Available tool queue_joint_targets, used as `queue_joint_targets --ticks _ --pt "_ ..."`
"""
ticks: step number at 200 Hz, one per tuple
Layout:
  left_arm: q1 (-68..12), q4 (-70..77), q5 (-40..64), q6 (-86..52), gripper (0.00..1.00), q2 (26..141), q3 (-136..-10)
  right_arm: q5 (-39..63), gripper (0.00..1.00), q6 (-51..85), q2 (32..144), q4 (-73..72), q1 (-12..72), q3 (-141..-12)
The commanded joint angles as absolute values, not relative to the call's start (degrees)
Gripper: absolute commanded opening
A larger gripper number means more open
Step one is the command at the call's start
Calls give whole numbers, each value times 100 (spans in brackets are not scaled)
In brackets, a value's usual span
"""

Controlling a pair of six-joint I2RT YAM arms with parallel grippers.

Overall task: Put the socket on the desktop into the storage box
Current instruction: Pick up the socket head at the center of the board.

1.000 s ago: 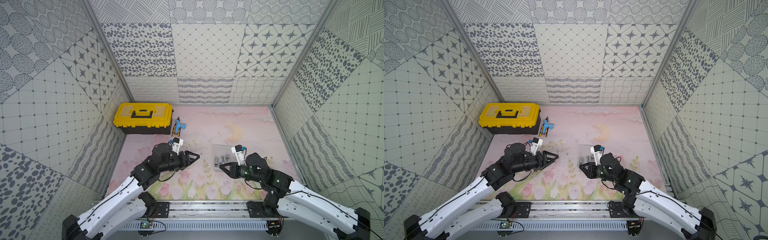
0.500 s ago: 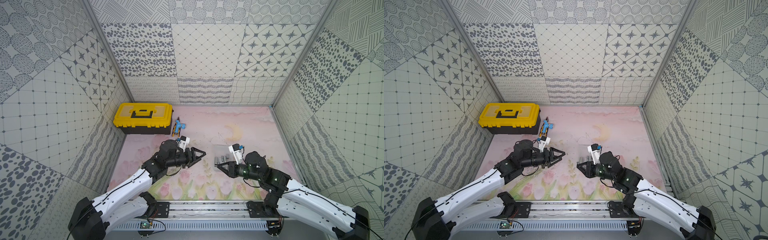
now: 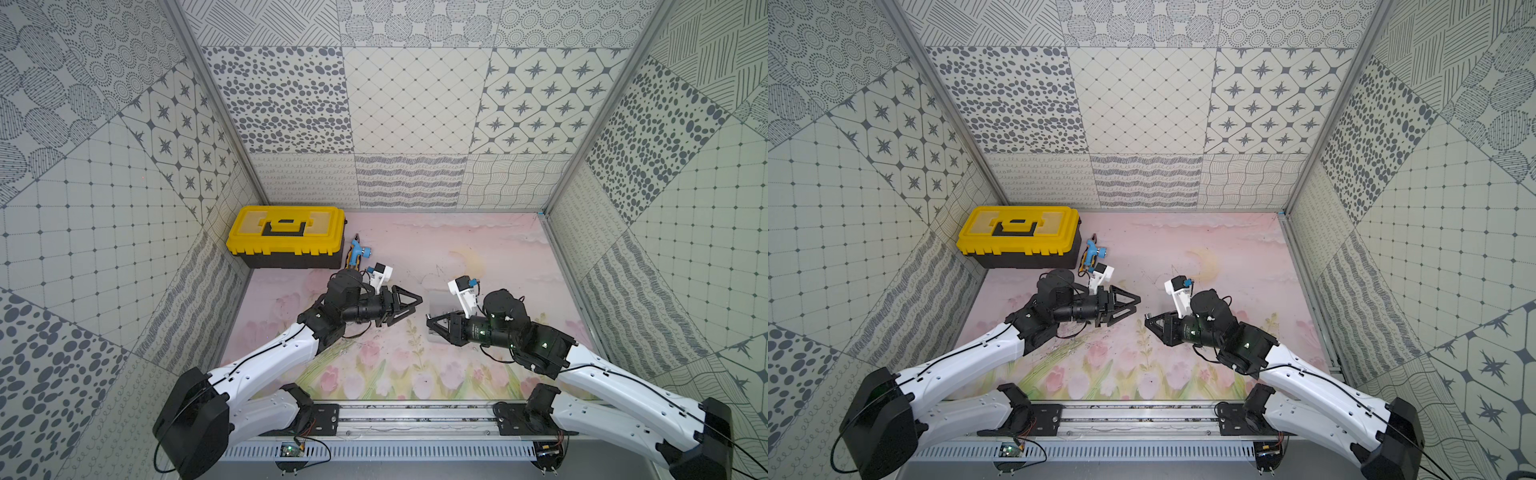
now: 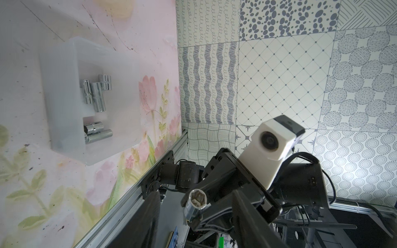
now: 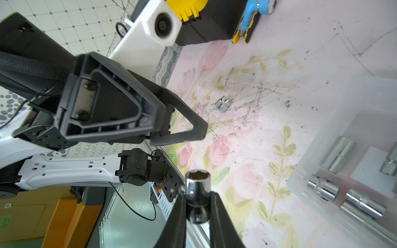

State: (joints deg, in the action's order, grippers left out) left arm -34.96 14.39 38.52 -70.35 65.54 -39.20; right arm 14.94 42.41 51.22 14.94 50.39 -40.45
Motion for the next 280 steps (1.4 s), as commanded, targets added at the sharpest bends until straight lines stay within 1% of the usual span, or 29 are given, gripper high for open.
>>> queue_joint_targets --ticks 1,13,73,106,139,157,198,199,202,215,219,237,242,248,264,280 --pt "-3574 1858 4318 -6894 58 6631 -3914 1495 0 3964 5388 1522 5025 -4371" --pt "-3614 1835 4315 -6891 57 6665 -3885 1555 0 3937 5538 1564 5026 -4461" --pt "-3665 1630 4502 -6776 38 6956 -4088 1531 0 3902 5672 1495 5023 -4501" --pt "-3664 1515 4552 -6731 32 7101 -4147 1582 0 3941 5745 1321 5019 -4439" --pt "-3663 1479 4551 -6675 16 7143 -4144 1613 0 3972 5860 1224 5015 -4454" --pt "-3661 1444 4497 -6624 0 7153 -4158 1610 0 3999 5862 1189 5023 -4465" --pt "-3655 1836 4293 -6696 0 7135 -4023 1694 0 4203 5737 997 4929 -4350" --pt "-3651 1854 4287 -6697 0 7131 -4015 1695 0 4207 5729 991 4917 -4346" --pt "-3656 1916 4266 -6705 0 7115 -3997 1704 5 4233 5718 971 4895 -4329" --pt "-3630 2265 4236 -6788 0 7079 -3879 1777 37 4313 5630 912 4776 -4218" --pt "-3618 2374 4236 -6849 0 7077 -3841 1811 45 4348 5601 886 4713 -4166" --pt "-3552 2800 4296 -7102 0 7104 -3753 2361 66 4649 5489 483 4319 -3810" --pt "-3546 2841 4314 -7121 0 7116 -3746 2600 68 4761 5483 266 4185 -3694" --pt "-3544 2850 4322 -7126 0 7112 -3744 2824 68 4888 5466 37 4055 -3568" --pt "-3543 2959 4341 -7190 0 7141 -3703 3223 56 5137 5417 -512 3859 -3318" --pt "-3546 3179 4384 -7314 0 7168 -3625 3488 49 5278 5415 -867 3794 -3220"
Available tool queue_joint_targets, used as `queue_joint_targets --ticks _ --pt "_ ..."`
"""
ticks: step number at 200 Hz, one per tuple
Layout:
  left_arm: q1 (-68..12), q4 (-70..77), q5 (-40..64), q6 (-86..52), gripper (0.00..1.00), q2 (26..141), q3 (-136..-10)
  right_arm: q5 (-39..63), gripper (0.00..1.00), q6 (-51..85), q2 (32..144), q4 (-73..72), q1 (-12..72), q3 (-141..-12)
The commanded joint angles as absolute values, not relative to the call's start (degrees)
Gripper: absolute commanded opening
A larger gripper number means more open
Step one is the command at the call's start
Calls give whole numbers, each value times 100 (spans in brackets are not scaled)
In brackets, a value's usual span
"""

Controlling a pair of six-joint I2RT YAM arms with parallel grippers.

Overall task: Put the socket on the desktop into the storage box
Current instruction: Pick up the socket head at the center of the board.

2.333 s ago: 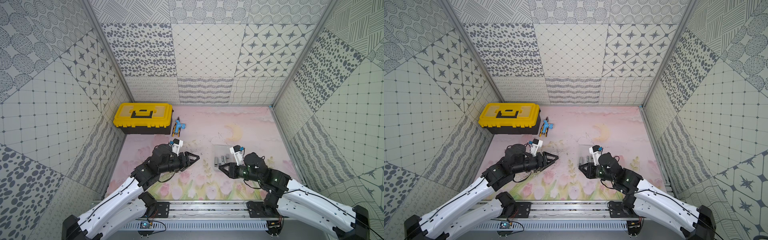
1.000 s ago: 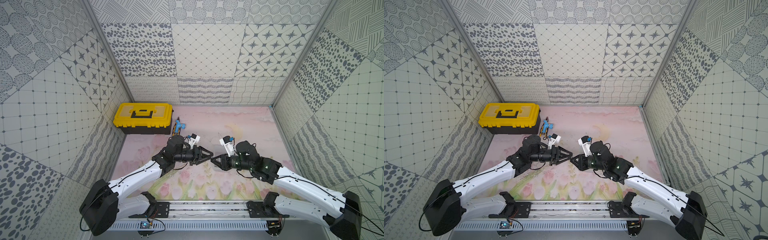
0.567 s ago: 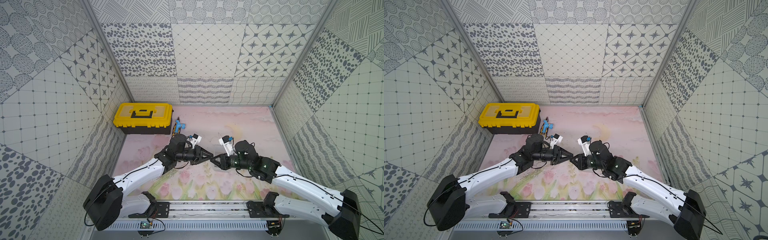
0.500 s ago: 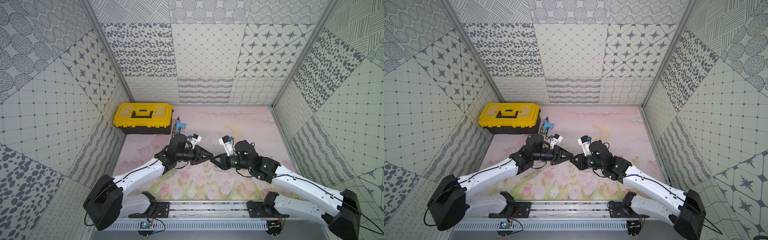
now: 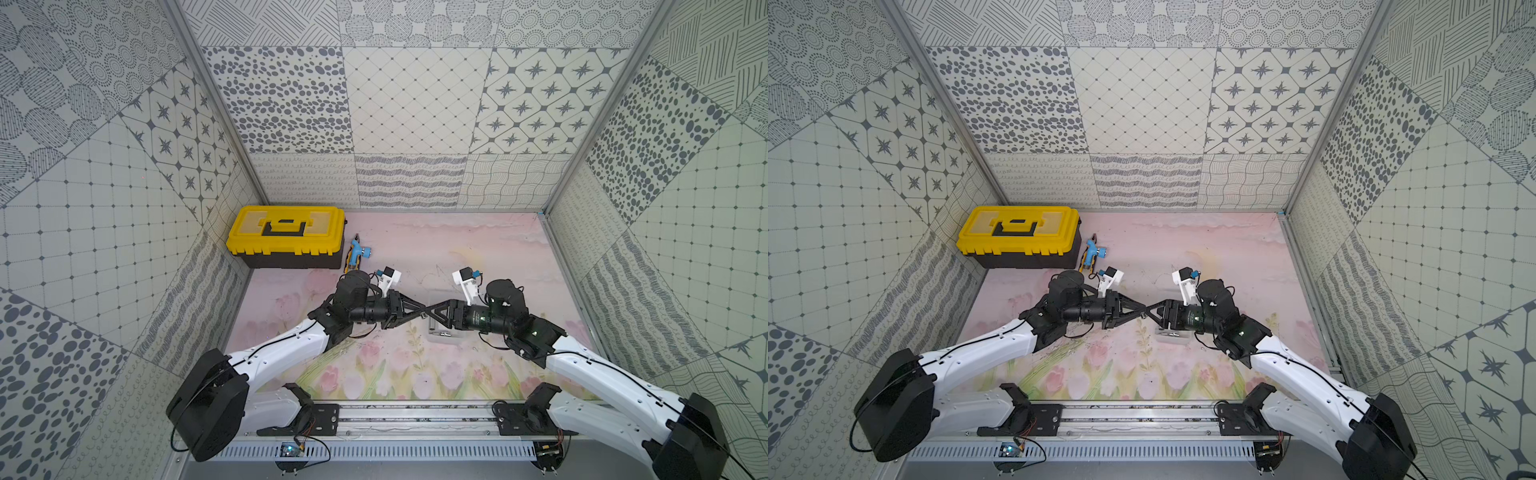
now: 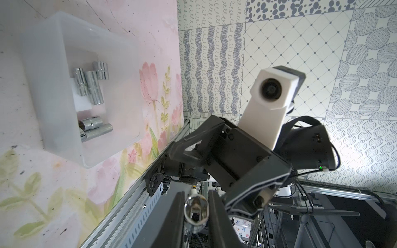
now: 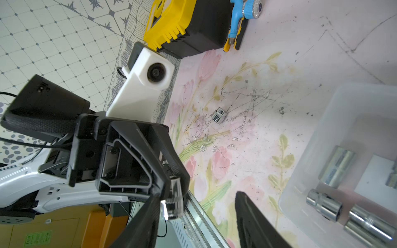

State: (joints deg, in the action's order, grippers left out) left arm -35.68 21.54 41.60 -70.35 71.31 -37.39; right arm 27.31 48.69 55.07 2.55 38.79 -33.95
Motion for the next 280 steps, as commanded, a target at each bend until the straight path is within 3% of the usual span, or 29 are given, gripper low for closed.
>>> queue_joint_targets --ticks 1,33,117,148,175,213,228,233,245,253,263,280 --pt "-3549 3189 4385 -7322 0 7170 -3623 3506 49 5285 5423 -890 3791 -3223" --pt "-3549 3327 4358 -7422 0 7235 -3558 3754 43 5335 5522 -1037 3789 -3268" --pt "-3548 3656 4433 -7682 0 7348 -3555 3512 42 4856 5691 -272 3882 -3384" --pt "-3555 3650 4440 -7693 0 7355 -3543 3350 31 4667 5750 71 3978 -3631" --pt "-3579 3655 4451 -7721 0 7354 -3521 3375 29 4659 5879 32 3992 -3764" --pt "-3629 3617 4356 -7681 0 7279 -3425 3204 0 4564 5824 201 4025 -3862" --pt "-3620 3081 4190 -7403 0 7151 -3485 2956 0 4538 5601 399 4021 -3813" --pt "-3623 2824 4109 -7244 8 7090 -3525 2841 0 4510 5539 541 4023 -3819" --pt "-3615 2127 3811 -6819 39 6861 -3621 2543 0 4425 5374 921 4024 -3857" --pt "-3613 1576 3509 -6532 52 6659 -3685 2322 0 4369 5267 1208 4027 -3889" --pt "-3586 866 3102 -6132 61 6342 -3824 2011 0 4304 5127 1590 4023 -3939" --pt "-3564 -594 2228 -5266 65 5877 -4266 1400 0 4177 4928 2351 4028 -4061"
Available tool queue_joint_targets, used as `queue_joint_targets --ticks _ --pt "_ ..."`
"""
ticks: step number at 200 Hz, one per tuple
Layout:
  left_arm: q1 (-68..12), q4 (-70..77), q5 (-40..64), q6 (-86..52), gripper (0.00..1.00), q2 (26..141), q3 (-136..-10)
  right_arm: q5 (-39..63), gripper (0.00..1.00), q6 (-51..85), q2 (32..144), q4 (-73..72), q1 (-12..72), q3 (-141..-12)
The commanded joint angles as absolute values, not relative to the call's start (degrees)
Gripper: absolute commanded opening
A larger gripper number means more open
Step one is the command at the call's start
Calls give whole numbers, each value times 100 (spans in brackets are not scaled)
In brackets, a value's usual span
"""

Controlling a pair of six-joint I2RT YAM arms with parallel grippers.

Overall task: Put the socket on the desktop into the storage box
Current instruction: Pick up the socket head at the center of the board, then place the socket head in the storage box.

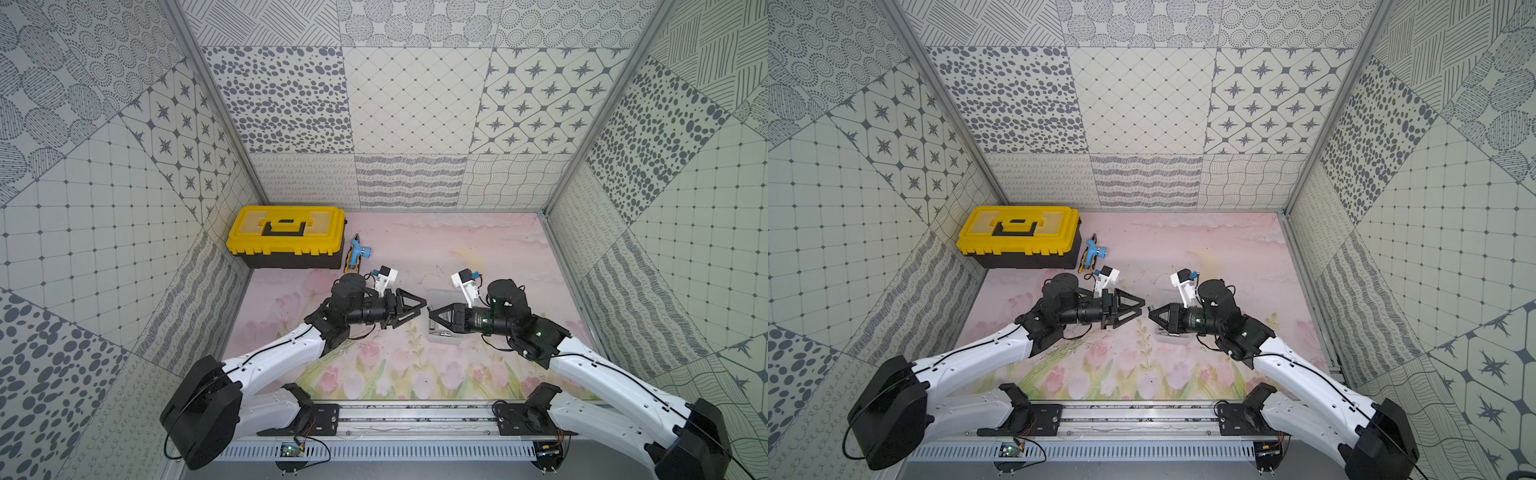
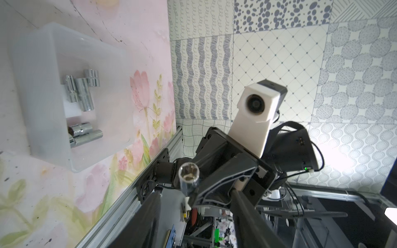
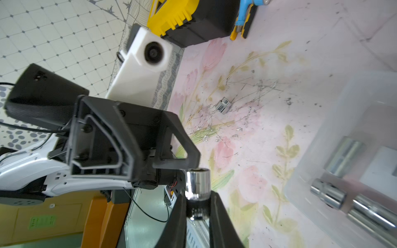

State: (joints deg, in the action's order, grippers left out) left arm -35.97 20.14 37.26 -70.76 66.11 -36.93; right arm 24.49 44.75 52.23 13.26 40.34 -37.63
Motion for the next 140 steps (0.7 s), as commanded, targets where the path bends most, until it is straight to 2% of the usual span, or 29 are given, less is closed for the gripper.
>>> queue_joint_targets --ticks 1,26,40,73,103,107,129,140 --pt "-3562 -697 2160 -5199 65 5852 -4299 1364 0 4167 4921 2402 4026 -4069" --pt "-3525 -2876 52 -4348 70 5537 -4946 342 0 4135 4999 3368 4025 -4220" --pt "-3437 -3661 -773 -4123 71 5633 -5204 4 0 4188 5273 3679 4043 -4308" --pt "-3082 -4302 -887 -3858 69 6164 -5344 -315 0 4192 5801 3735 4190 -4418" --pt "-3016 -4139 -1077 -3868 67 6536 -5171 -438 0 4150 6162 3644 4287 -4553" --pt "-3005 -4079 -1103 -3876 67 6581 -5149 -448 5 4127 6211 3639 4293 -4581" --pt "-2871 -3880 -1245 -3936 67 6932 -5119 -542 49 4021 6406 3683 4319 -4785" --pt "-2831 -3785 -1293 -3993 66 7140 -5170 -593 52 3974 6438 3726 4352 -4866"
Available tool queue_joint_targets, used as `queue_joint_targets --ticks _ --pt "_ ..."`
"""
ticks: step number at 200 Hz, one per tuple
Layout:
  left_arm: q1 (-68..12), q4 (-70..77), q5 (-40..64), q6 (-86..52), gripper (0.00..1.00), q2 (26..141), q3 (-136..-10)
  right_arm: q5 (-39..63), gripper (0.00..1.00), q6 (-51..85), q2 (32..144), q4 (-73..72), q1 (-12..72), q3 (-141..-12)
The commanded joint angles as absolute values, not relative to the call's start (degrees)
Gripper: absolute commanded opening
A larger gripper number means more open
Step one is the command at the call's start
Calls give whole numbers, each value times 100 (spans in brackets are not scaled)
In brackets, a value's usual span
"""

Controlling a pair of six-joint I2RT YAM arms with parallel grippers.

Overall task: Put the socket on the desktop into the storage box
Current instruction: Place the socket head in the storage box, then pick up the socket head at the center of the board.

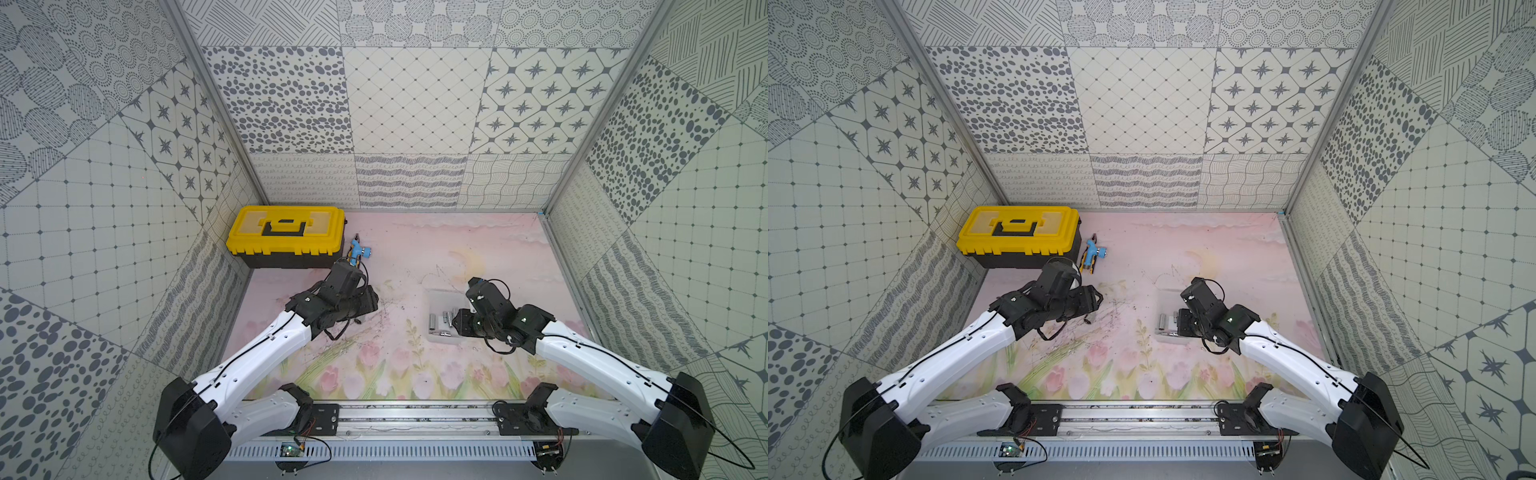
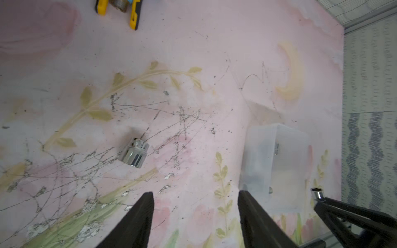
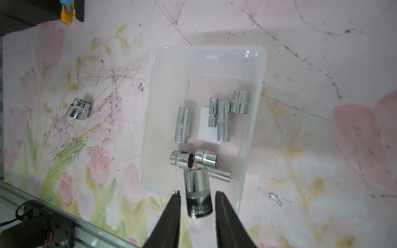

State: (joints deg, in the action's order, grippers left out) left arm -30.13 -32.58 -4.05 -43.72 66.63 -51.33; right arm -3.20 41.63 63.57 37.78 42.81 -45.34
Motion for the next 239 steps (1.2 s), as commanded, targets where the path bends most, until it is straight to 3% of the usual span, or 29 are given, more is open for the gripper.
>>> queue_joint_targets --ticks 1,83,120,205,239 --pt "-2826 -3778 -1301 -4005 66 7161 -5173 -591 52 3973 6436 3731 4356 -4876" --pt "-2808 -3332 -1340 -4287 62 8388 -5397 -962 40 3975 6040 4041 5172 -5051" --pt "-2812 -3340 -1378 -4337 55 8774 -5438 -1140 31 4047 6003 3981 5573 -5096" --pt "-2810 -3405 -1437 -4100 56 9651 -5804 -1117 29 4049 5935 3981 5634 -5110" --pt "-2817 -3493 -1294 -4109 50 9850 -5851 -1135 28 4052 5894 4008 5634 -5091"
